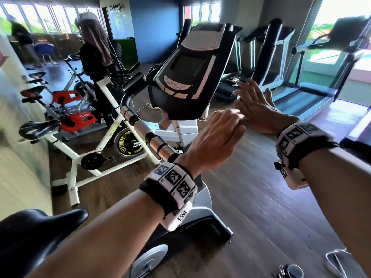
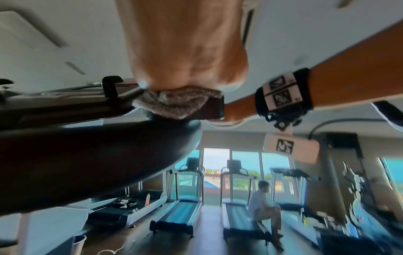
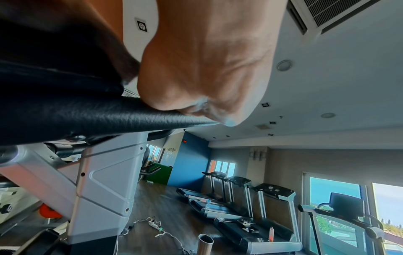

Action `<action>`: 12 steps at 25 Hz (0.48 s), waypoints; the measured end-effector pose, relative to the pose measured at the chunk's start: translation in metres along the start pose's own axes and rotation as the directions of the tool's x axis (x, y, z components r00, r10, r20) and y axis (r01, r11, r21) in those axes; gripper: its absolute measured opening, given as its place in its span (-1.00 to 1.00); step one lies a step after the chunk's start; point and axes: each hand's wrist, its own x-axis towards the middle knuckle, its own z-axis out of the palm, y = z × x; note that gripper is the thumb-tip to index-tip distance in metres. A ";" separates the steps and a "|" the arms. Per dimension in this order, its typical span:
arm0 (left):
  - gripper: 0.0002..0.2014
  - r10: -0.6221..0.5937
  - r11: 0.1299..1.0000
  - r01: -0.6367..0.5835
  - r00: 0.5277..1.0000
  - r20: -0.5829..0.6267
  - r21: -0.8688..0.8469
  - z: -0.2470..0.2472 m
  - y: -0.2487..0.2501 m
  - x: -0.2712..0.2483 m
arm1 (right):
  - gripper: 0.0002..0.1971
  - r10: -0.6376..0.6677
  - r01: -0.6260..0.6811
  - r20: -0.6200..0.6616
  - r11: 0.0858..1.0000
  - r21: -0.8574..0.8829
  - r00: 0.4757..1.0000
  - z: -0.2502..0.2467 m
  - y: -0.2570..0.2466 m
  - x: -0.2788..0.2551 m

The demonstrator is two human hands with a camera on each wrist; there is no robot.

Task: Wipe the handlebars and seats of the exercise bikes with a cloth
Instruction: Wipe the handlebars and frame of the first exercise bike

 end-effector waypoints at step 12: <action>-0.51 -0.129 0.991 0.131 0.988 0.080 -0.024 -0.004 -0.010 0.003 | -0.27 -0.076 0.076 -0.025 0.997 -0.005 0.997 0.005 0.006 -0.001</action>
